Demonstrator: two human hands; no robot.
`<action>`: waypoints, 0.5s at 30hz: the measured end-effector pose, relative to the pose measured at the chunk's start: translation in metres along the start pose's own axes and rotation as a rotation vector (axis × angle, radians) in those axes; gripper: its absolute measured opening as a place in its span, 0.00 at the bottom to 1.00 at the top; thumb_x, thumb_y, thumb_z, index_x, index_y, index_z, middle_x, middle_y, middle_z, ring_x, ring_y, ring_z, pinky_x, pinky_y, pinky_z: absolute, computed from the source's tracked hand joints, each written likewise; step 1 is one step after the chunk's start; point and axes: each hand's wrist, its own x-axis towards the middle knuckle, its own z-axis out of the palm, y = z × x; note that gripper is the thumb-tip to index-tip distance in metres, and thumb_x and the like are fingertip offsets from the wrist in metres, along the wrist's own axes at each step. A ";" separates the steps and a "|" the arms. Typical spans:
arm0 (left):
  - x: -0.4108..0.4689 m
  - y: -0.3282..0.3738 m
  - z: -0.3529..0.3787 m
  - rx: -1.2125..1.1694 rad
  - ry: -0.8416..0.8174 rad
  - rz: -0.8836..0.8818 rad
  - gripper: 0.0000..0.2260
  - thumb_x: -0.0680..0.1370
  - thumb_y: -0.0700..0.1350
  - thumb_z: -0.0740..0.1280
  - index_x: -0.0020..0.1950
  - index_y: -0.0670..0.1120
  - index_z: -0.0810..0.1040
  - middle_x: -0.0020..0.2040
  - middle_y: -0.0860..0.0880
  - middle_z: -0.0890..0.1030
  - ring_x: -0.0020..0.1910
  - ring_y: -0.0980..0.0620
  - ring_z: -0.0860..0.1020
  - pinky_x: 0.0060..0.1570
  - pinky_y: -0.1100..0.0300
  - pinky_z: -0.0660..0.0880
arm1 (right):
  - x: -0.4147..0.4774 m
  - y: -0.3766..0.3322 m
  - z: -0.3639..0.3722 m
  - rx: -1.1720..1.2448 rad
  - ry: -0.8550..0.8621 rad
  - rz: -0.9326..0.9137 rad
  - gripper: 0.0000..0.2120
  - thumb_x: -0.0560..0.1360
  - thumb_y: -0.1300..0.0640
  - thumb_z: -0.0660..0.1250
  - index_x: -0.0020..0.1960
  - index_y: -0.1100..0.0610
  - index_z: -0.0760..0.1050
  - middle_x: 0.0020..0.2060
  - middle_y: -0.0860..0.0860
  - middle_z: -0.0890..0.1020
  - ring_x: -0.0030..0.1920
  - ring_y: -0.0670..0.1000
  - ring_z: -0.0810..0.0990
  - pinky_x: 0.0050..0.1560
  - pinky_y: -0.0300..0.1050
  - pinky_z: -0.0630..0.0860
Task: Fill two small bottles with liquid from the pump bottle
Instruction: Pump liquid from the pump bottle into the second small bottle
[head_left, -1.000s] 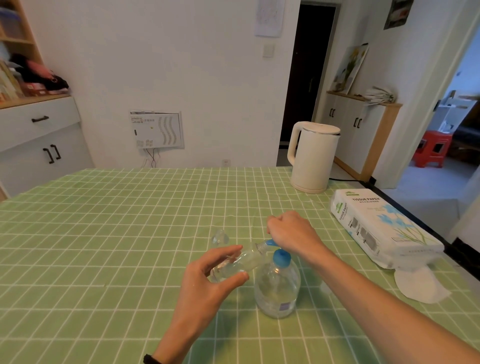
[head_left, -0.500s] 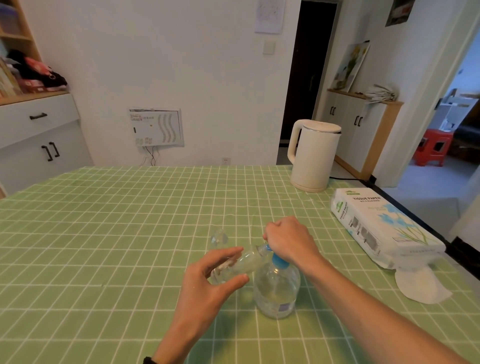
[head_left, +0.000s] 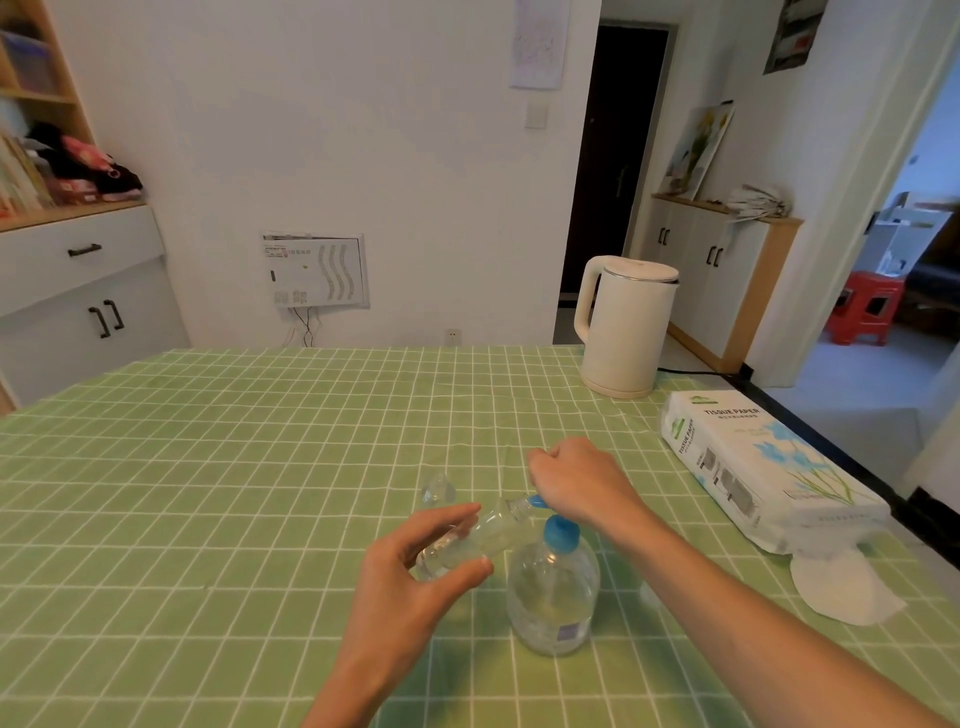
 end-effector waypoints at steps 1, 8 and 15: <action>0.000 0.000 0.000 0.001 -0.003 0.002 0.25 0.70 0.40 0.83 0.59 0.66 0.85 0.57 0.62 0.88 0.61 0.62 0.84 0.64 0.61 0.76 | 0.000 0.001 0.001 0.022 0.009 0.005 0.15 0.80 0.50 0.60 0.37 0.54 0.69 0.31 0.50 0.73 0.35 0.54 0.76 0.42 0.49 0.70; 0.000 -0.008 0.002 0.009 -0.011 0.010 0.24 0.69 0.37 0.83 0.58 0.60 0.87 0.56 0.62 0.88 0.59 0.62 0.84 0.59 0.73 0.76 | -0.004 0.006 0.011 0.064 0.030 0.037 0.17 0.79 0.52 0.61 0.51 0.61 0.85 0.45 0.56 0.88 0.43 0.57 0.85 0.48 0.50 0.79; -0.001 -0.007 0.004 0.020 -0.012 0.012 0.26 0.69 0.38 0.83 0.57 0.65 0.86 0.55 0.62 0.88 0.59 0.63 0.84 0.60 0.71 0.77 | -0.006 0.006 0.012 0.071 0.046 0.054 0.18 0.80 0.51 0.61 0.52 0.59 0.86 0.45 0.55 0.88 0.48 0.58 0.87 0.53 0.51 0.81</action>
